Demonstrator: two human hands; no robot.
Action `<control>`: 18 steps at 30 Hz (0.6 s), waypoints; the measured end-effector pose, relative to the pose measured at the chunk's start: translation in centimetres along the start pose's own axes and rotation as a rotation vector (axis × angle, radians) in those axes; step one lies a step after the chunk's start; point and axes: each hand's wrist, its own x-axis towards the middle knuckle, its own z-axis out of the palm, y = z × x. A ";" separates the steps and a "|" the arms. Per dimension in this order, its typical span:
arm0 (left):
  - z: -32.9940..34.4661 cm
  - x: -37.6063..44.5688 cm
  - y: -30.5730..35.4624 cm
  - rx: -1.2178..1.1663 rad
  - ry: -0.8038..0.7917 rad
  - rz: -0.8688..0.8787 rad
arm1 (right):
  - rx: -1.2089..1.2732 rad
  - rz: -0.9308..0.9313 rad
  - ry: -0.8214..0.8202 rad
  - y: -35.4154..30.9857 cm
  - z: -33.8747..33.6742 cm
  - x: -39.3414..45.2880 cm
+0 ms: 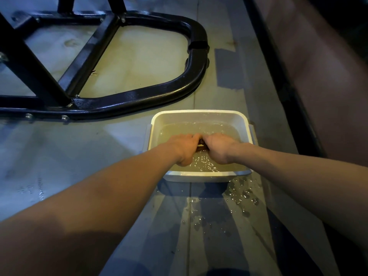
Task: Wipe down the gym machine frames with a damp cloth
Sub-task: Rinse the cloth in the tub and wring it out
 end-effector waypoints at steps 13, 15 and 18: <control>-0.9 -0.7 0.3 0.168 0.064 0.037 | -0.253 -0.085 0.114 -0.9 -0.5 -1.5; -1.1 -0.8 0.2 0.157 0.036 0.036 | -0.276 -0.100 0.093 -1.3 -0.7 -1.4; -1.1 -0.8 0.0 0.133 -0.018 0.039 | -0.312 -0.097 -0.008 -1.4 -1.2 -1.3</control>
